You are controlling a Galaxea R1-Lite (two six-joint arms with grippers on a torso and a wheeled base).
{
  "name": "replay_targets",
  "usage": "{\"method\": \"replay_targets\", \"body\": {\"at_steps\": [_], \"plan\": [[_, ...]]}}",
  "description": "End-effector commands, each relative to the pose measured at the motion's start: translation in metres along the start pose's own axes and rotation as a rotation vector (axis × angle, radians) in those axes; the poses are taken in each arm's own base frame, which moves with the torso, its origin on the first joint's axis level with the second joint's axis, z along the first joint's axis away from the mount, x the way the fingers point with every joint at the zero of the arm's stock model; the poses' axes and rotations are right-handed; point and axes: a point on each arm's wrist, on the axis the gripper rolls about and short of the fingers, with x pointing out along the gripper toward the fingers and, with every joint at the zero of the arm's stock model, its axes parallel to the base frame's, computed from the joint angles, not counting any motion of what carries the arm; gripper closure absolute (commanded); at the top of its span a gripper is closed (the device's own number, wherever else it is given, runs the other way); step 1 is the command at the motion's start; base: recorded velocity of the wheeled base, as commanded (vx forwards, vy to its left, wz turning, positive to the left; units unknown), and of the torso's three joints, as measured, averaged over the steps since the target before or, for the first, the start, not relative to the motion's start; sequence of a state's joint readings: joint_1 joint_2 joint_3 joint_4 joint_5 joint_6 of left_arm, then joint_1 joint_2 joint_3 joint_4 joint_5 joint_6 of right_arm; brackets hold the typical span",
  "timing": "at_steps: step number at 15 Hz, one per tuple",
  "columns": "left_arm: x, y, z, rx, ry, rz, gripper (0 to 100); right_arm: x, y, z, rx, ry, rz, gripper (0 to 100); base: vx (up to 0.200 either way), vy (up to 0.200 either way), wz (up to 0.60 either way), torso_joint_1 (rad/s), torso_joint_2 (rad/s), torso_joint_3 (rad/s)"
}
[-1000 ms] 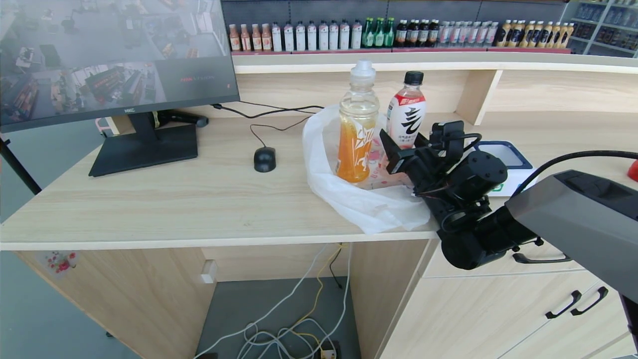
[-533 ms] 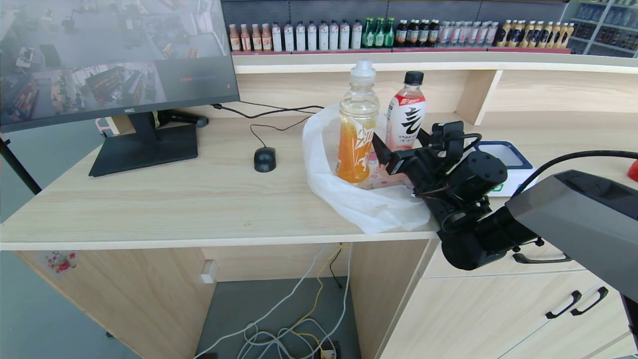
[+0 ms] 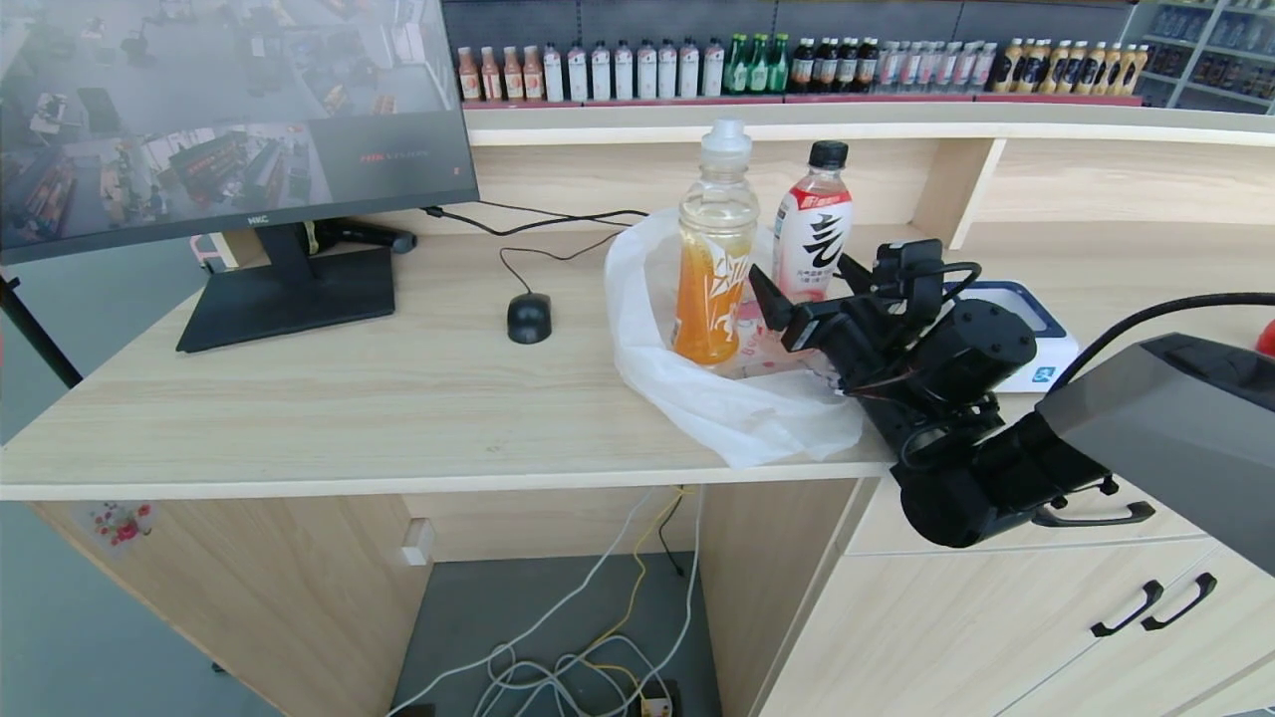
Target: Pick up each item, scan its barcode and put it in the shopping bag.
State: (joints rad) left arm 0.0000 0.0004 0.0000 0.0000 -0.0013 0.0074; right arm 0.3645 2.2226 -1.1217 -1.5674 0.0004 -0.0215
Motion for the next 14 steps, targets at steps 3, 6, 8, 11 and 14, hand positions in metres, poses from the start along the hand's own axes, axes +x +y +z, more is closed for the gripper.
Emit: {"method": "replay_targets", "body": {"at_steps": [3,6,8,11,14], "plan": [[0.000,0.000,0.000,0.000,0.000,0.000,0,-0.020,0.000,0.035,0.001,-0.001,-0.009,0,0.000,0.000,0.00,0.000,0.00,0.000],[0.000,0.000,0.000,0.000,0.000,0.000,0,-0.049,0.002,0.053,0.002,0.046,-0.004,0,0.000,0.000,0.00,0.000,0.00,0.000],[0.000,0.000,0.000,0.000,0.000,0.000,0,-0.073,0.008,0.070,0.015,0.072,0.017,0,0.000,0.000,0.00,0.000,0.00,0.000],[0.000,0.000,0.000,0.000,0.000,0.000,0,-0.094,0.015,0.096,0.029,0.050,0.045,0,0.000,0.000,0.00,0.000,0.00,0.000],[0.000,0.000,0.000,0.000,0.000,0.000,0,-0.114,0.016,0.106,0.028,0.062,0.049,0,0.000,0.000,0.00,0.000,0.00,0.000]]}}
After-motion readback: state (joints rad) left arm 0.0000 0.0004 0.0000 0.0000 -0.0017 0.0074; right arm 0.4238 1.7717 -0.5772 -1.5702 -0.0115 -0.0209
